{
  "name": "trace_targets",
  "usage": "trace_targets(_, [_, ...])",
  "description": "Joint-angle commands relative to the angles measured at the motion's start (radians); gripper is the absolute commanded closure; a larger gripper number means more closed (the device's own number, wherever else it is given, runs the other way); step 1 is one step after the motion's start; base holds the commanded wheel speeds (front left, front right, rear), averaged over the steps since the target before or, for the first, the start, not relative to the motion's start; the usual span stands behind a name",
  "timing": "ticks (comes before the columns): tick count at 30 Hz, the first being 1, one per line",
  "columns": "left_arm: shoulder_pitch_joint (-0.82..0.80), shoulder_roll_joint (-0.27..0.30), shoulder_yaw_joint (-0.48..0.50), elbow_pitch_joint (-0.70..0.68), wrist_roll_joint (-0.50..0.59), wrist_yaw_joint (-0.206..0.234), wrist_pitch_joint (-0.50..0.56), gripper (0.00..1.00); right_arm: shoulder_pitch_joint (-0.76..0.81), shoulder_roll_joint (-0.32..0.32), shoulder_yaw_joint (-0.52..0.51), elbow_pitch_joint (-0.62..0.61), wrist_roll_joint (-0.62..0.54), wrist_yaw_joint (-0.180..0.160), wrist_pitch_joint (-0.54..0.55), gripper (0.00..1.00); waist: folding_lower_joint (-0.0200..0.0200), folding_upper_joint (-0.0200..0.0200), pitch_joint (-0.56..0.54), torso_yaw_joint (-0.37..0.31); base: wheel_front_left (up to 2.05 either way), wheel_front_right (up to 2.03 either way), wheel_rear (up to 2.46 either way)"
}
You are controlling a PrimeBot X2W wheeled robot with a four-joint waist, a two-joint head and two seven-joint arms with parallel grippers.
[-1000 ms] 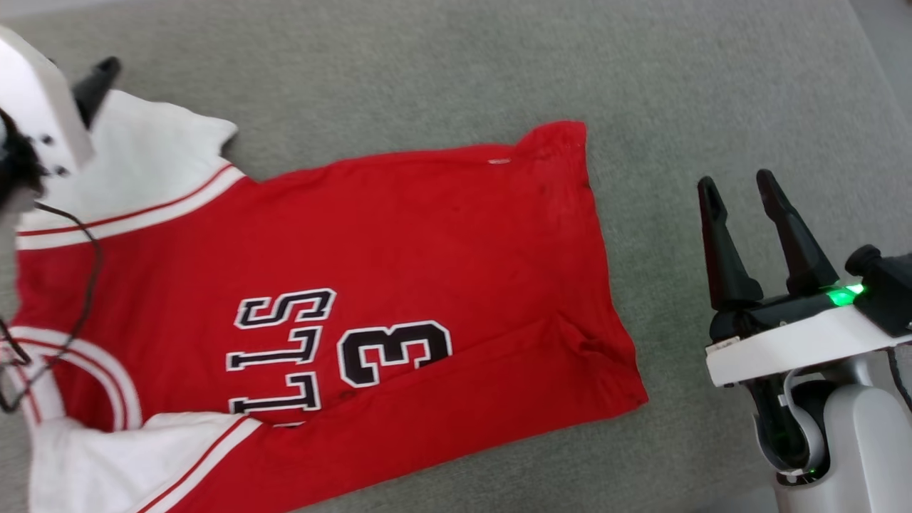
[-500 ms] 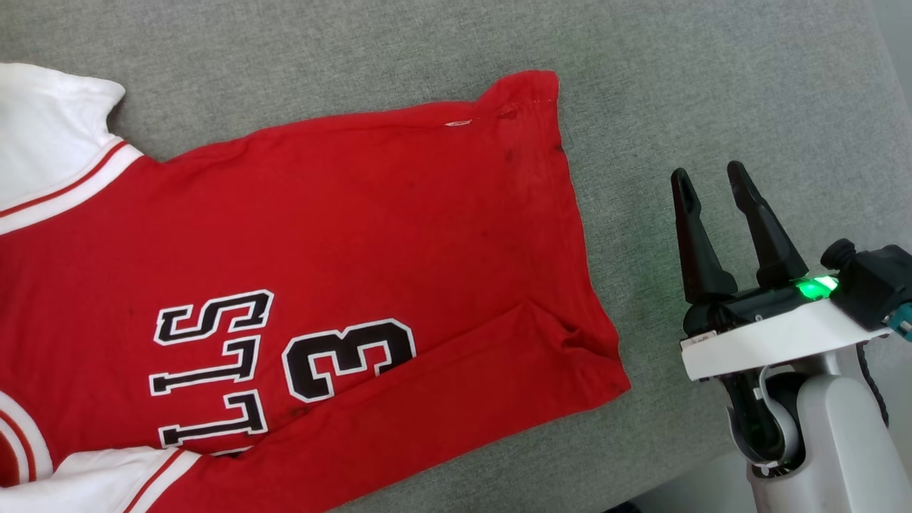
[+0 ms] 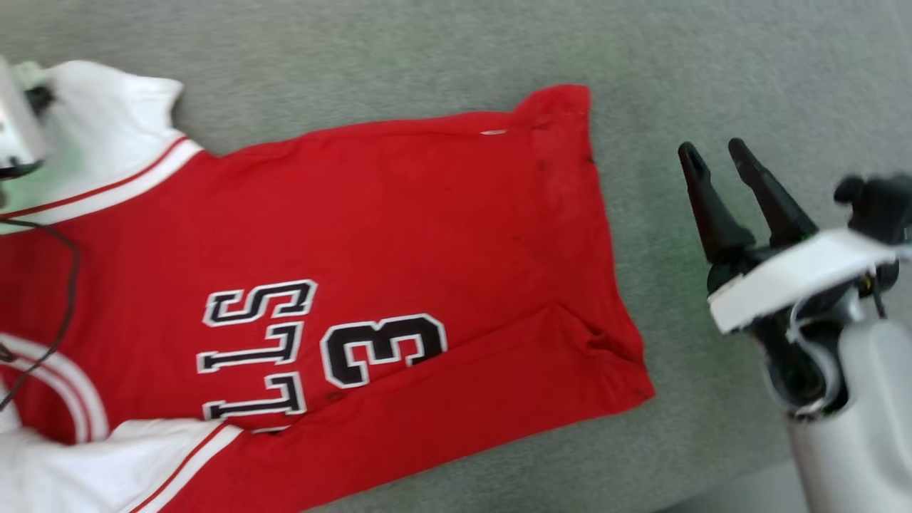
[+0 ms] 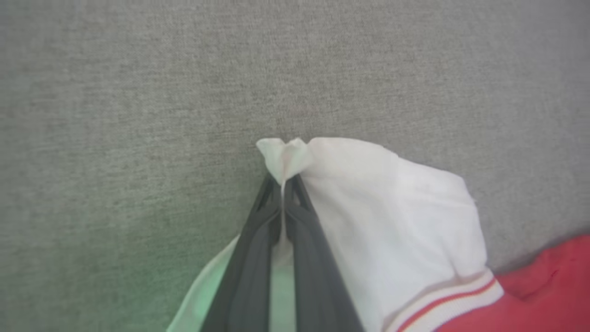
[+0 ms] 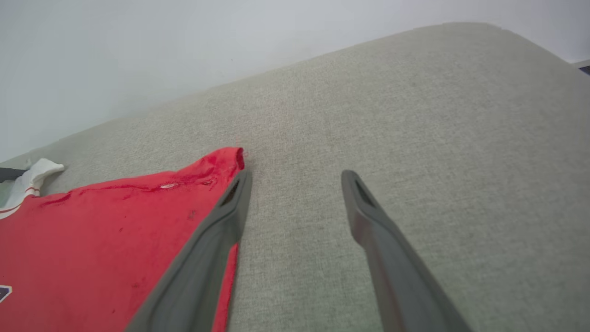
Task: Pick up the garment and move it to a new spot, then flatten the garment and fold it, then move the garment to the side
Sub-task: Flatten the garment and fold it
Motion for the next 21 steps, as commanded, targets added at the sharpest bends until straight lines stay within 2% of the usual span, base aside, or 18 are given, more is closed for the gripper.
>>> trace_targets(1, [-0.001, -0.015, -0.01, 0.001, 0.004, -0.011, -0.014, 1.0, -0.034, -0.015, 0.003, 0.018, 0.022, 0.0, 0.03, 0.0, -0.0001, 0.0, -0.03, 0.038, 0.0, 0.0, 0.0])
trace_targets(7, [-0.063, -0.069, -0.038, -0.027, 0.023, -0.051, -0.083, 1.0, -0.165, -0.111, 0.032, 0.163, 0.102, 0.0, 0.301, 0.0, -0.0001, 0.0, -0.055, 0.126, 0.0, 0.0, 0.0])
trace_targets(10, [-0.091, -0.087, -0.057, -0.044, 0.036, -0.062, -0.103, 1.0, -0.234, -0.135, 0.048, 0.216, 0.125, 0.0, 0.416, 0.0, -0.0001, 0.0, -0.045, 0.165, 0.0, 0.0, 0.0])
trace_targets(17, [-0.12, -0.13, -0.089, -0.065, 0.048, -0.076, -0.135, 1.0, -0.374, -0.139, 0.086, 0.336, 0.126, 0.0, 0.556, 0.0, -0.0001, 0.0, -0.01, 0.223, 0.0, 0.0, 0.0])
trace_targets(21, [-0.121, -0.14, -0.099, -0.062, 0.051, -0.085, -0.147, 1.0, -0.414, -0.125, 0.106, 0.459, 0.103, -0.001, 0.661, 0.0, -0.0001, 0.0, -0.001, 0.236, 0.0, 0.0, 0.0])
